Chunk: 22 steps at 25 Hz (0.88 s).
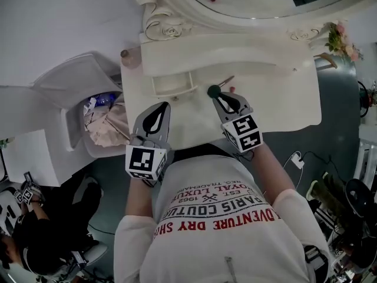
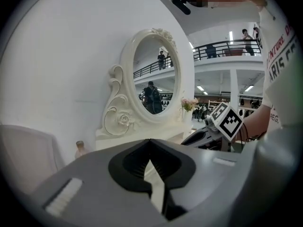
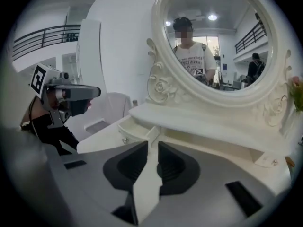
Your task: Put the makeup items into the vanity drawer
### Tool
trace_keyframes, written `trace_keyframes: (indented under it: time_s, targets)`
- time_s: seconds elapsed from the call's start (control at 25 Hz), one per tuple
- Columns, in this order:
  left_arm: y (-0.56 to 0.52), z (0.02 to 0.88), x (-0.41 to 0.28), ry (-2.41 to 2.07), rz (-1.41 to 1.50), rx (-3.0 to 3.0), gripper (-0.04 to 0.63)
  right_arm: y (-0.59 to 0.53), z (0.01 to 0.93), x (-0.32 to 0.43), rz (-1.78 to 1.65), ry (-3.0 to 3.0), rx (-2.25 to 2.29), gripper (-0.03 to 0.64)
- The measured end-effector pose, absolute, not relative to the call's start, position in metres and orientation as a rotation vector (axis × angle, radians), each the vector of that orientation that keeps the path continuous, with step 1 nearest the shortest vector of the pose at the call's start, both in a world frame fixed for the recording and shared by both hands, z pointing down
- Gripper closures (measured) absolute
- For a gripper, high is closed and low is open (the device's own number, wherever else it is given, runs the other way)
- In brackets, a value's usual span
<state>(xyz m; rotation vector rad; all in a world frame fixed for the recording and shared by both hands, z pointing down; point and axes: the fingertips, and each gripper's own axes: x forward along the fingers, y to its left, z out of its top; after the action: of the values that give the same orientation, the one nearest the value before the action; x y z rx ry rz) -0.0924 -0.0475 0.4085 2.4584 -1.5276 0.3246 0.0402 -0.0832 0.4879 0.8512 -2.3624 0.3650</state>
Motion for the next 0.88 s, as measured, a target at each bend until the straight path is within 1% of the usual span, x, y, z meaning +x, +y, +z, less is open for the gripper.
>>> trace_keyframes:
  time_s: [0.04, 0.08, 0.12, 0.2, 0.56, 0.8, 0.84, 0.88]
  targets:
    - [-0.052, 0.415, -0.093, -1.537, 0.339, 2.450, 0.586, -0.086, 0.499, 0.040, 0.373, -2.343, 0.818, 0.561]
    - [-0.056, 0.420, -0.093, -1.543, 0.349, 2.442, 0.586, -0.090, 0.509, 0.040, 0.375, -2.324, 0.786, 0.502]
    - [-0.060, 0.425, -0.093, -1.548, 0.355, 2.434, 0.586, -0.092, 0.520, 0.040, 0.374, -2.306, 0.756, 0.474]
    - [-0.067, 0.433, -0.091, -1.558, 0.367, 2.419, 0.586, -0.097, 0.540, 0.043, 0.377, -2.271, 0.711, 0.456]
    - [-0.071, 0.464, -0.084, -1.560, 0.417, 2.359, 0.586, -0.111, 0.594, 0.045, 0.423, -2.182, 0.650, 0.405]
    - [-0.073, 0.469, -0.088, -1.568, 0.409, 2.318, 0.586, -0.115, 0.610, 0.048, 0.352, -2.126, 0.649, 0.405]
    - [-0.073, 0.469, -0.088, -1.570, 0.404, 2.315, 0.586, -0.116, 0.610, 0.049, 0.335, -2.124, 0.656, 0.411]
    - [-0.073, 0.468, -0.088, -1.572, 0.401, 2.313, 0.586, -0.116, 0.610, 0.050, 0.320, -2.121, 0.660, 0.434]
